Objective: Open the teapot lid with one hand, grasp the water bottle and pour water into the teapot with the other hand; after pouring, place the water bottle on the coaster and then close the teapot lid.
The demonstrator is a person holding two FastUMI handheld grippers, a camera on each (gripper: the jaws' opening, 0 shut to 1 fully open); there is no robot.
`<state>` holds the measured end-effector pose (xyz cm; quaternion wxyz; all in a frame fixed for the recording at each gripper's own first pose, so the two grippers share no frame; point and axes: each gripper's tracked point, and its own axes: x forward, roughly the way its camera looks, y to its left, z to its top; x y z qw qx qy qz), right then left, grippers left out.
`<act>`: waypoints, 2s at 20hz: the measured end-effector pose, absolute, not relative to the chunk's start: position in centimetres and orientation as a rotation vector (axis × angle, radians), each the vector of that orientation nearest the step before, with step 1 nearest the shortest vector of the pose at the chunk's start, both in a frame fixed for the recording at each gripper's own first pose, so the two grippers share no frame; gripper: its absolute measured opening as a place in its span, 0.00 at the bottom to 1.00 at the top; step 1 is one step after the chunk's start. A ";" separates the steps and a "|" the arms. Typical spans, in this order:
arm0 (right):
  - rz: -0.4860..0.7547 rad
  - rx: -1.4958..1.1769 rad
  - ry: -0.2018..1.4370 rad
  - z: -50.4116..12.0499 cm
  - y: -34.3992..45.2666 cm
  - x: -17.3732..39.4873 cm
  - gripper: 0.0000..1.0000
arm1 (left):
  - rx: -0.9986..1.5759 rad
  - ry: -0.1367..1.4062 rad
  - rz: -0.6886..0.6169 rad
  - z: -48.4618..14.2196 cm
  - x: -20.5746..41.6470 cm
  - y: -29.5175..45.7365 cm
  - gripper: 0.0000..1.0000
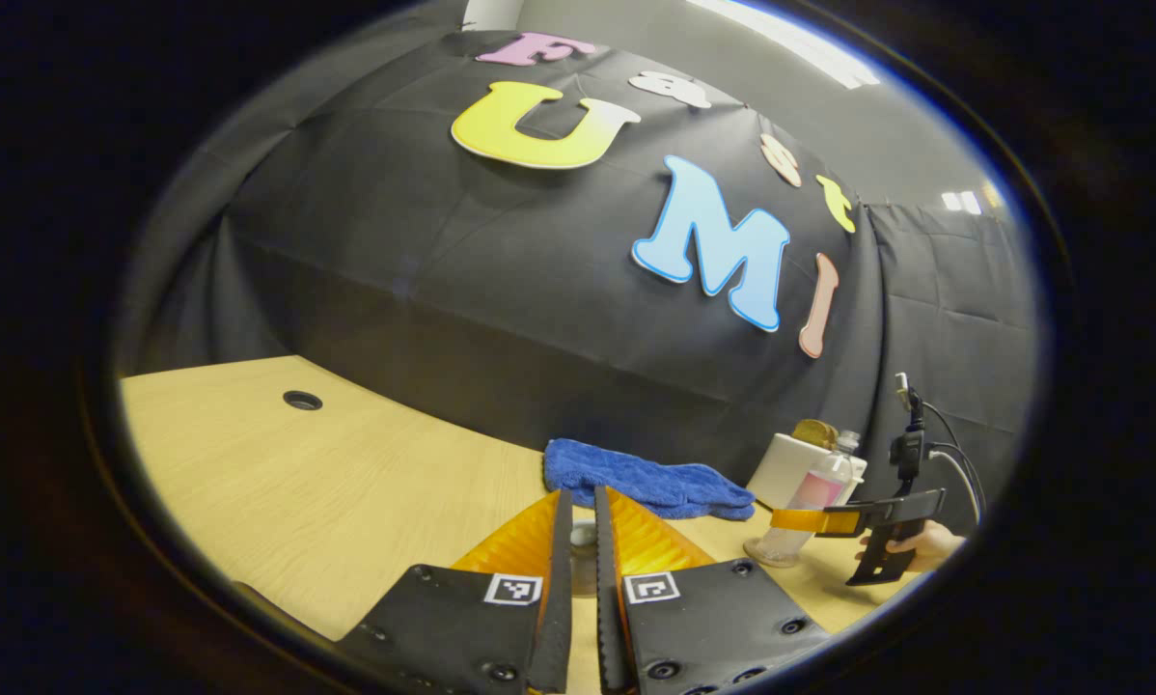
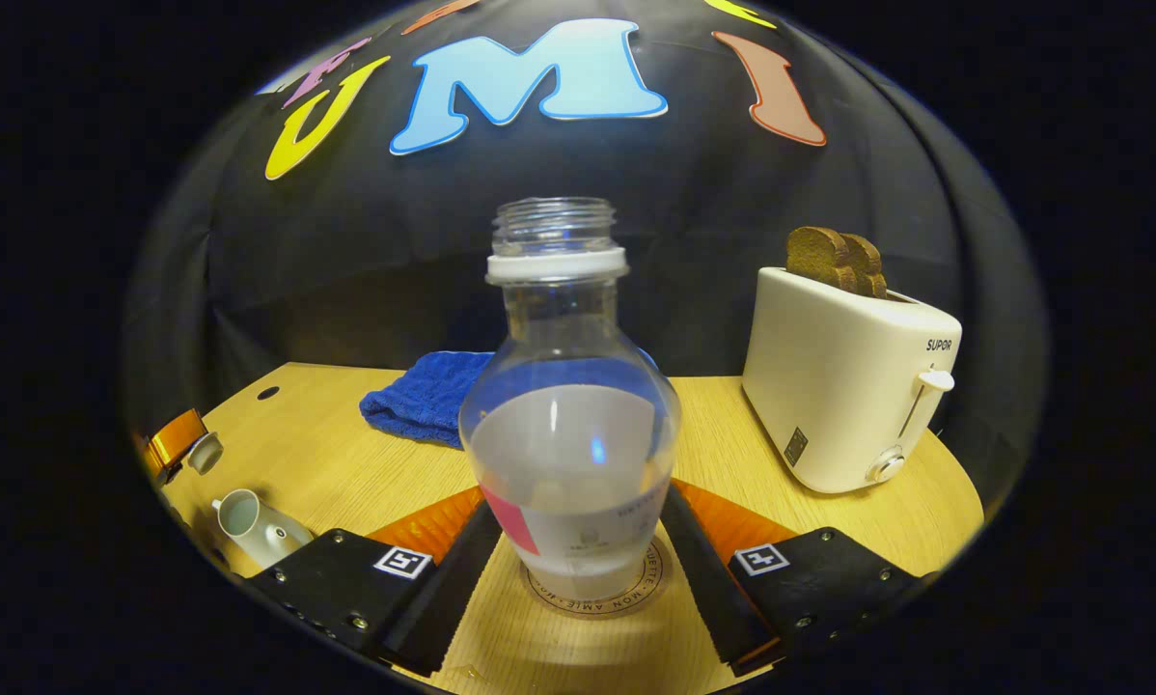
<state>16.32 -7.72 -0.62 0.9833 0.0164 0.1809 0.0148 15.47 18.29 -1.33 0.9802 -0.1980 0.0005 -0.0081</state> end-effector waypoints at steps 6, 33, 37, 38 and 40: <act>0.035 0.054 0.321 0.6 -7.2 14.8 0.98 | -0.399 0.002 -0.016 -1.3 15.4 18.3 0.21; -0.104 0.045 0.057 4.4 -9.2 -0.5 0.98 | -0.171 0.035 -0.141 0.7 14.4 7.8 0.21; -0.106 0.025 0.032 5.0 -8.7 -0.8 0.98 | -0.134 0.066 -0.124 -0.5 14.9 7.5 0.20; -0.096 0.027 0.034 4.9 -8.4 -0.8 0.98 | -0.127 0.063 -0.119 -0.5 14.9 7.6 0.20; -0.080 0.030 0.043 4.6 -8.0 -0.7 0.98 | -0.113 0.062 -0.111 -0.7 15.4 7.3 0.20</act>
